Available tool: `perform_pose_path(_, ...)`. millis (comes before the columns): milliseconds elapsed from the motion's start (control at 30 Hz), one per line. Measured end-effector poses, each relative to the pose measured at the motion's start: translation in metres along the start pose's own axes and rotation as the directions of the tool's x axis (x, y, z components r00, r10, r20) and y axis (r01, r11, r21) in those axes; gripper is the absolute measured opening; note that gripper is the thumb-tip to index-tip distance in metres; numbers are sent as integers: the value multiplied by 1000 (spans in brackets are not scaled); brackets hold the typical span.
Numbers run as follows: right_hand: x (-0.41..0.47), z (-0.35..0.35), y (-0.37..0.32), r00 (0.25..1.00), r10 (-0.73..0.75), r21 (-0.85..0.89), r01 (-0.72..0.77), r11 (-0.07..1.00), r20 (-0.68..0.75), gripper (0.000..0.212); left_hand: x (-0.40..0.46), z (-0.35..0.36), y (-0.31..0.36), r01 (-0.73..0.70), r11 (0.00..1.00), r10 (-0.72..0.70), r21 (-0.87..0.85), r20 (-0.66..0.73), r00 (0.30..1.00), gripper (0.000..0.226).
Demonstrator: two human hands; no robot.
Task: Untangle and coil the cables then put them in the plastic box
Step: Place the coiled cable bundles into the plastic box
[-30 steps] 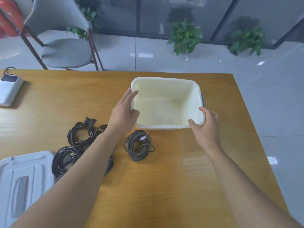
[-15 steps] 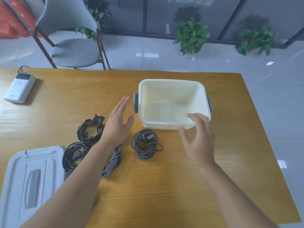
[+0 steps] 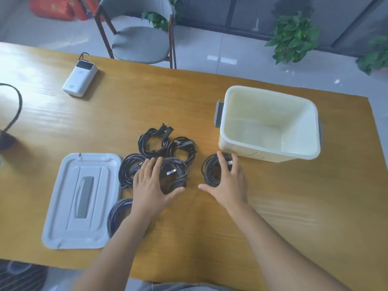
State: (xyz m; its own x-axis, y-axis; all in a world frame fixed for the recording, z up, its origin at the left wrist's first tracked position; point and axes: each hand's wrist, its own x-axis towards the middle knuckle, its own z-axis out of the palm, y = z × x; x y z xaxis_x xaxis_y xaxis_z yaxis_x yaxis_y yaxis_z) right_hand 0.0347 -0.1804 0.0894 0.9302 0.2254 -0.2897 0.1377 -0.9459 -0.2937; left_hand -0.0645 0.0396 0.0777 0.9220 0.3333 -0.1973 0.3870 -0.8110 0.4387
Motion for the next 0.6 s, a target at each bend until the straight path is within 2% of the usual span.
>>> perform_pose_path(133,-1,3,2,1000,-16,-57,16,998,-6,119,-7,9,-2,-61,991,62,118,-8,998,120)
perform_pose_path(233,-8,6,10,997,-63,-108,58,992,-36,113,-12,13,3,-138,983,140,121,-1,990,124)
perform_pose_path(300,-12,8,17,996,-76,-111,71,991,-43,108,-17,18,10,-170,980,164,109,58,985,131)
perform_pose_path(400,-15,8,23,996,-80,-102,75,992,-47,102,-19,28,22,-141,987,128,76,161,979,135)
perform_pose_path(500,-19,6,29,994,-81,-73,76,994,-72,98,-16,33,32,-128,991,121,48,128,984,120)
perform_pose_path(600,-25,3,36,992,-77,-39,74,997,-96,96,-14,32,38,-94,996,93,1,130,987,117)
